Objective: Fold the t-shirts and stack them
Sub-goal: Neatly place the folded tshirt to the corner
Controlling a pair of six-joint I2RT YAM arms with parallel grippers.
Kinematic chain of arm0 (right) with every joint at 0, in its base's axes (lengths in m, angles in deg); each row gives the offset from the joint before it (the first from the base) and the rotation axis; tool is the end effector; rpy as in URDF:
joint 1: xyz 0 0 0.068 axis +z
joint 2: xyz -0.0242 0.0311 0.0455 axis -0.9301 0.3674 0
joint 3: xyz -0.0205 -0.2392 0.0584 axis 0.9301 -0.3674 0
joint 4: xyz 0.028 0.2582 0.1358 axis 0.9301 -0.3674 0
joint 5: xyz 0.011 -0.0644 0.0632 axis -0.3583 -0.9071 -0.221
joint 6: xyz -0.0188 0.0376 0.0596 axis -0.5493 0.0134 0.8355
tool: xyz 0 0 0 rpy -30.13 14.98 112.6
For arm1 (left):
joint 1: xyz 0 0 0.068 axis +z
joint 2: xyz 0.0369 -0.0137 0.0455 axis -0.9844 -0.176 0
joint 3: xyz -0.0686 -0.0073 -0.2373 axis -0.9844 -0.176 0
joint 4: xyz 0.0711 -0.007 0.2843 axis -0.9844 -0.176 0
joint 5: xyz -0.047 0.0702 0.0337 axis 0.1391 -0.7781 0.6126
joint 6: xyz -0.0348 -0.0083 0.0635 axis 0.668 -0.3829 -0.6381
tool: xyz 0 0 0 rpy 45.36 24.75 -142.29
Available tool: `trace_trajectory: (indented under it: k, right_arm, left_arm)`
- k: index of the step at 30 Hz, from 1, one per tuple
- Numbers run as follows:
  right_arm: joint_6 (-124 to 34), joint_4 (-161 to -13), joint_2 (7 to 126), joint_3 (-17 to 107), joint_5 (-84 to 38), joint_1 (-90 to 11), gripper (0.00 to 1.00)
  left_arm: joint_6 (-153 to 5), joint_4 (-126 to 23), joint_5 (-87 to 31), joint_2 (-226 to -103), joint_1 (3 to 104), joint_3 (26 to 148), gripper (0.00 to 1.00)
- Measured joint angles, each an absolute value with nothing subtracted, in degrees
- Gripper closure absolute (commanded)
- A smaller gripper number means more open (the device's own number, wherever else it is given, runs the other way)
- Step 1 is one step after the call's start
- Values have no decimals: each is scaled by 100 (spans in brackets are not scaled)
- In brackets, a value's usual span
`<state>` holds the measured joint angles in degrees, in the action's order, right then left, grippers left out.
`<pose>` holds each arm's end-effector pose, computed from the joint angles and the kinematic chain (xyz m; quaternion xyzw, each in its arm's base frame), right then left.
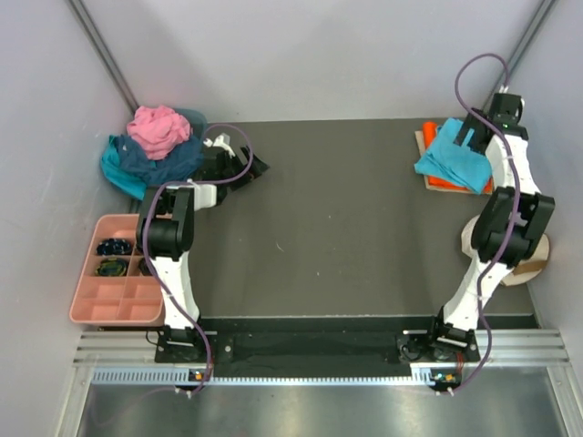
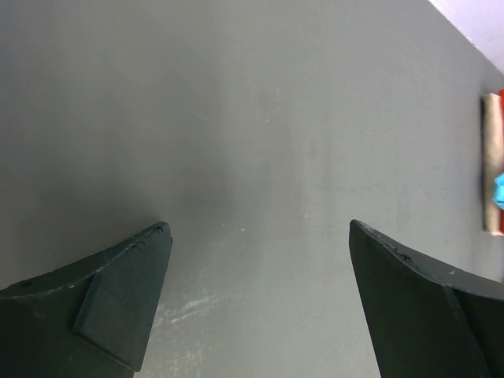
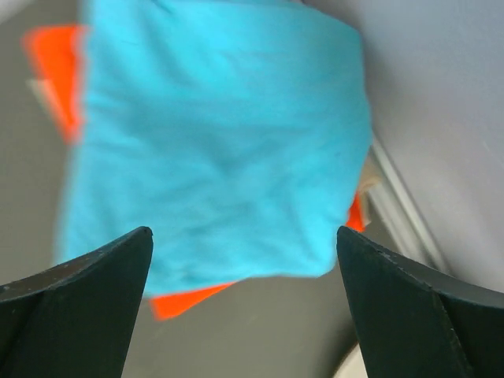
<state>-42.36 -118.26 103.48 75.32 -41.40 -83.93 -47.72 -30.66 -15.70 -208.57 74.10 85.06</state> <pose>0.4905 -0.1471 0.2328 0.2320 0.8864 -0.1036 0.3869 0.4767 -0.0694 0.0883 -0.1417 0.8295 -0.3332 0.4252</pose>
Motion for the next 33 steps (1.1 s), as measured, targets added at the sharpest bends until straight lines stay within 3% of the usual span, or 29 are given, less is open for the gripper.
trace_trajectory:
  k: [12, 23, 33]
  right_arm:
    - [-3620, -10270, 6844, 4810, -3760, -6863, 1]
    - [-3191, -9997, 5594, 1742, -4697, -4786, 1]
    - [-2394, -10344, 3900, 601, -5443, -3254, 1]
  left_arm:
    - [-5181, -3984, -2396, -19369, 7340, 7732, 1]
    - [-5432, -4628, -4177, -16591, 6468, 5523, 1]
    - [-5443, -5173, -5207, -13620, 6339, 3993, 1]
